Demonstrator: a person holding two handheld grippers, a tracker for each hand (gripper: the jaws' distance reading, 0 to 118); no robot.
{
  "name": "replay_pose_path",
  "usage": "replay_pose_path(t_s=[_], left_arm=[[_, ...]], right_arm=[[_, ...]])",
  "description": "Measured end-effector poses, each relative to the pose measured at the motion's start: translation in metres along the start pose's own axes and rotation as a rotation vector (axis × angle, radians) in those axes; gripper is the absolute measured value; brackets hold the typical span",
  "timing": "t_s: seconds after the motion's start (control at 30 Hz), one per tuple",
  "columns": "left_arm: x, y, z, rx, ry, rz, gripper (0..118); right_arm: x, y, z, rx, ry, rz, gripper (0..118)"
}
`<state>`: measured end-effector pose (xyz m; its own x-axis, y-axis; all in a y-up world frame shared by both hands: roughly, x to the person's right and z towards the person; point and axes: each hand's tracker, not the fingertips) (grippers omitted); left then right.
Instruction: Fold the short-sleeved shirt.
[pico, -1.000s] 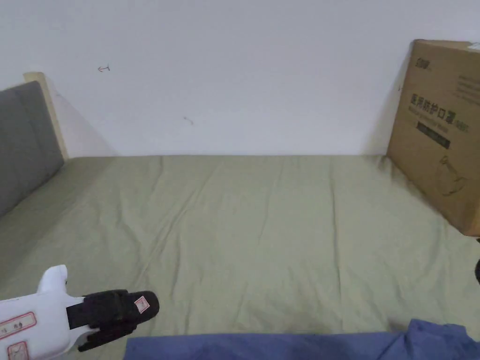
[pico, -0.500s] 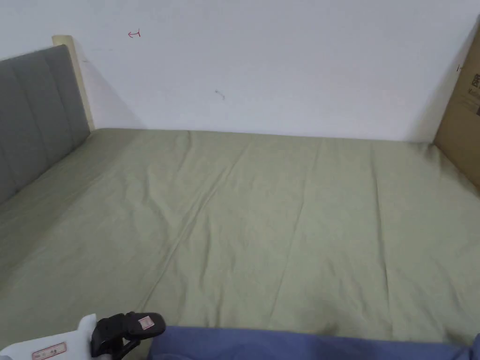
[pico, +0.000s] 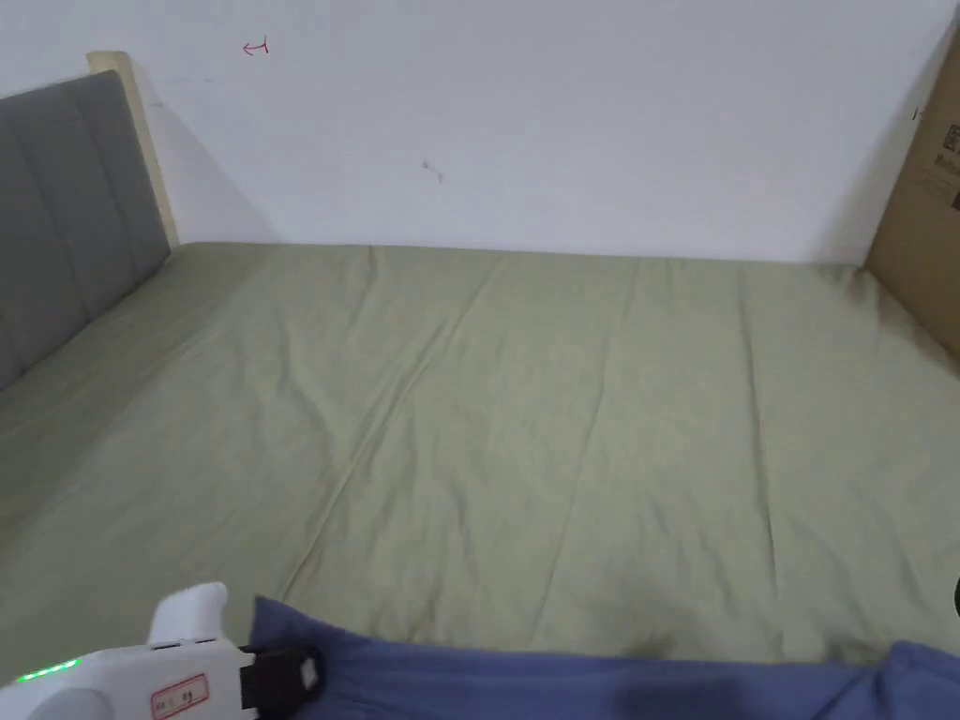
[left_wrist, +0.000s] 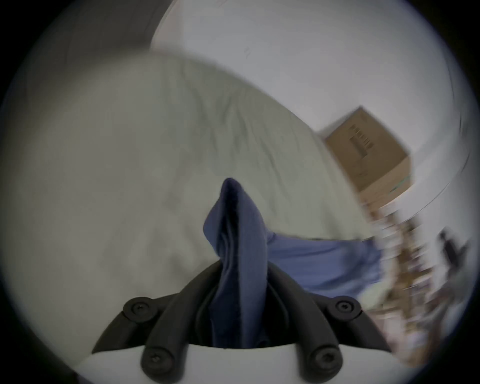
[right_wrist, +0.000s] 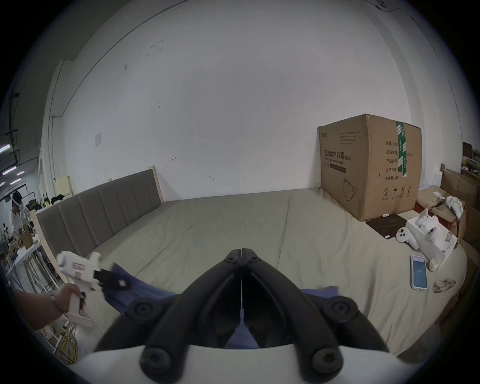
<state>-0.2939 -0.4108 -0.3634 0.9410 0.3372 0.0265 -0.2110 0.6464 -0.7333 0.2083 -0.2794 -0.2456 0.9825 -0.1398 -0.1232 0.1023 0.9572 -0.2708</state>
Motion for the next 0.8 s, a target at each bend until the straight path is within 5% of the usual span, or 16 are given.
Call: replay_pose_path(t_s=[0.1,0.17,0.3,0.37,0.43,0.5,0.53,0.73,0.77,0.8], left_arm=[[0.047,0.002,0.043,0.086,0.523,-0.36,5],[0.051,0.004,0.048,0.064,0.549,-0.362,5],[0.078,0.022,0.043,-0.033,-0.026,0.072,6],[0.107,0.027,0.02,-0.1,-0.224,0.158,7],[0.141,0.021,-0.002,-0.156,-0.284,0.111,50],[0.169,0.019,-0.011,-0.163,-0.318,0.055,113],[0.177,0.016,-0.009,-0.13,-0.337,0.044,118],[0.163,0.012,0.009,-0.058,-0.221,-0.034,112],[0.156,0.015,0.009,-0.058,-0.19,-0.065,97],[0.153,0.009,0.007,-0.064,-0.147,-0.088,53]], right_arm=[[-0.004,0.0,0.007,0.016,-0.027,-0.003,0],[-0.007,0.003,0.013,0.038,-0.007,-0.018,0],[-0.012,0.006,0.022,0.056,0.03,-0.024,0],[-0.013,0.006,0.026,0.058,0.038,-0.017,0],[-0.01,0.005,0.029,0.058,0.043,-0.009,0],[-0.009,0.004,0.032,0.058,0.043,0.006,0],[-0.01,0.004,0.034,0.058,0.041,0.017,0],[0.0,-0.003,0.033,0.048,0.033,-0.003,0],[0.002,-0.005,0.031,0.045,0.031,-0.013,0],[0.005,-0.007,0.029,0.042,0.031,-0.024,0]])
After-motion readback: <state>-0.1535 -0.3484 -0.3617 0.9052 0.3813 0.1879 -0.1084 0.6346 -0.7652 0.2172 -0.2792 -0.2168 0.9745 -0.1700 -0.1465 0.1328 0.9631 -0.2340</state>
